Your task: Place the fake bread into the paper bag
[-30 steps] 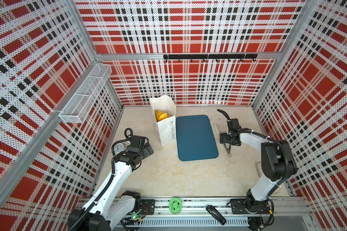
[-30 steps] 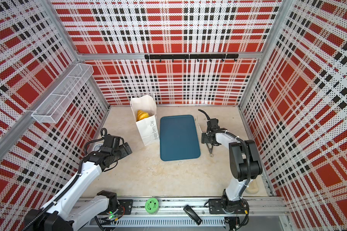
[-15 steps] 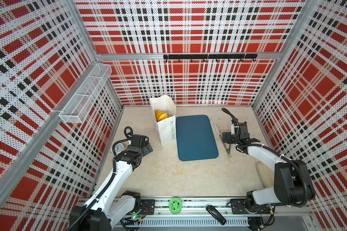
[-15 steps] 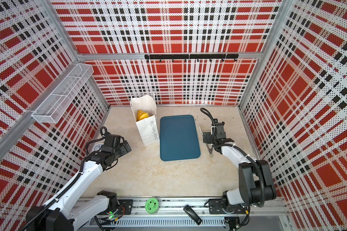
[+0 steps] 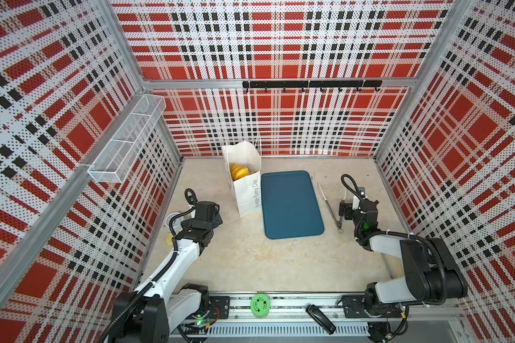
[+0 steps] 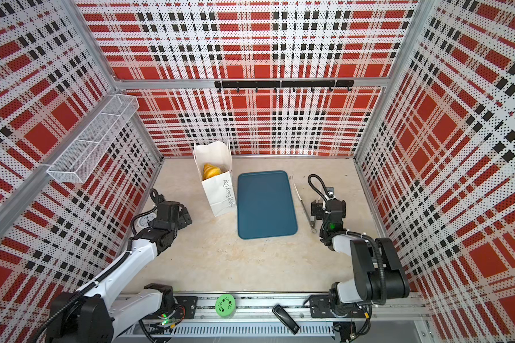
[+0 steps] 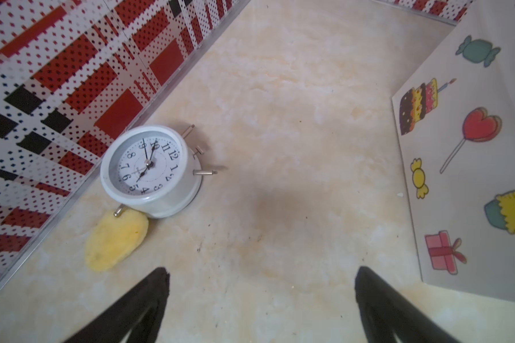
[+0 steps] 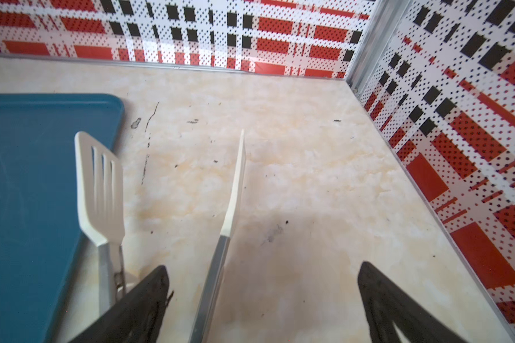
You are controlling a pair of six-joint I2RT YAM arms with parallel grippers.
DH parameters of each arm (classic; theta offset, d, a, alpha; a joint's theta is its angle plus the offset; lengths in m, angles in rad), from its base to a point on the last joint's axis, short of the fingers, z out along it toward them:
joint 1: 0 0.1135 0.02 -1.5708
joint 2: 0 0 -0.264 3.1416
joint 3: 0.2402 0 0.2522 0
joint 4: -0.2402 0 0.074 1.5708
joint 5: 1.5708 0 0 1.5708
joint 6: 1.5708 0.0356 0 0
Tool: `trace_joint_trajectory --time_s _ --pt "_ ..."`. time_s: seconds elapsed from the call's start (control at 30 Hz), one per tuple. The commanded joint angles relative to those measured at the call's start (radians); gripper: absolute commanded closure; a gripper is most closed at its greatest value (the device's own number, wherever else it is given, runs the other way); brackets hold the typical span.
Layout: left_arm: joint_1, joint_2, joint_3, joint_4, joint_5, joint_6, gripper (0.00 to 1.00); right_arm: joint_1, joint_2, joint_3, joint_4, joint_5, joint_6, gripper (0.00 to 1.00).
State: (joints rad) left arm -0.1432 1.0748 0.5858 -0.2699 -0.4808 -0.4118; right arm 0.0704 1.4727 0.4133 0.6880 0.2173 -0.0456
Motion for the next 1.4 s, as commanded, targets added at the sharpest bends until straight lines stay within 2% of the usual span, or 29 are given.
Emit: trace_joint_trajectory --time_s 0.0,0.07,0.13,0.2,0.27,0.43,0.57,0.73,0.8,0.9,0.97,1.03,1.13,1.37 --pt "0.007 0.009 -0.019 0.169 -0.037 0.079 0.01 -0.001 0.075 -0.051 0.278 -0.019 -0.009 0.00" --pt "0.007 0.015 -0.030 0.215 -0.055 0.103 0.01 -0.001 0.138 -0.079 0.411 -0.028 -0.029 0.00" --pt "0.006 0.020 -0.044 0.281 -0.058 0.145 0.01 -0.001 0.099 -0.070 0.314 -0.060 -0.025 0.00" --pt "0.003 0.030 -0.067 0.362 -0.051 0.193 0.01 -0.001 0.128 -0.065 0.360 -0.074 -0.039 0.00" --pt "0.001 0.047 -0.094 0.458 -0.055 0.248 0.01 -0.001 0.107 -0.045 0.286 -0.060 -0.025 0.00" --pt "-0.001 0.139 -0.192 0.783 -0.033 0.359 0.01 -0.003 0.121 -0.033 0.289 -0.058 -0.025 0.00" --pt "-0.012 0.266 -0.269 1.114 0.041 0.486 0.01 -0.002 0.119 -0.031 0.284 -0.058 -0.026 0.00" --pt "-0.004 0.459 -0.310 1.387 0.111 0.477 0.01 -0.003 0.119 -0.031 0.284 -0.057 -0.027 0.00" --pt "-0.004 0.562 -0.325 1.581 0.137 0.509 0.01 -0.003 0.119 -0.030 0.281 -0.057 -0.026 0.00" --pt "0.023 0.471 -0.297 1.350 0.139 0.451 0.01 -0.002 0.121 -0.030 0.279 -0.059 -0.027 0.00" --pt "0.055 0.508 -0.245 1.331 0.182 0.430 0.01 -0.003 0.120 -0.028 0.276 -0.059 -0.027 0.00" --pt "0.053 0.486 -0.199 1.201 0.170 0.426 0.01 -0.003 0.120 -0.028 0.276 -0.059 -0.028 0.00" --pt "0.051 0.505 -0.209 1.263 0.175 0.431 0.01 -0.002 0.120 -0.027 0.276 -0.059 -0.027 0.00" --pt "0.038 0.502 -0.205 1.252 0.158 0.443 0.01 -0.003 0.119 -0.028 0.274 -0.061 -0.026 0.00"
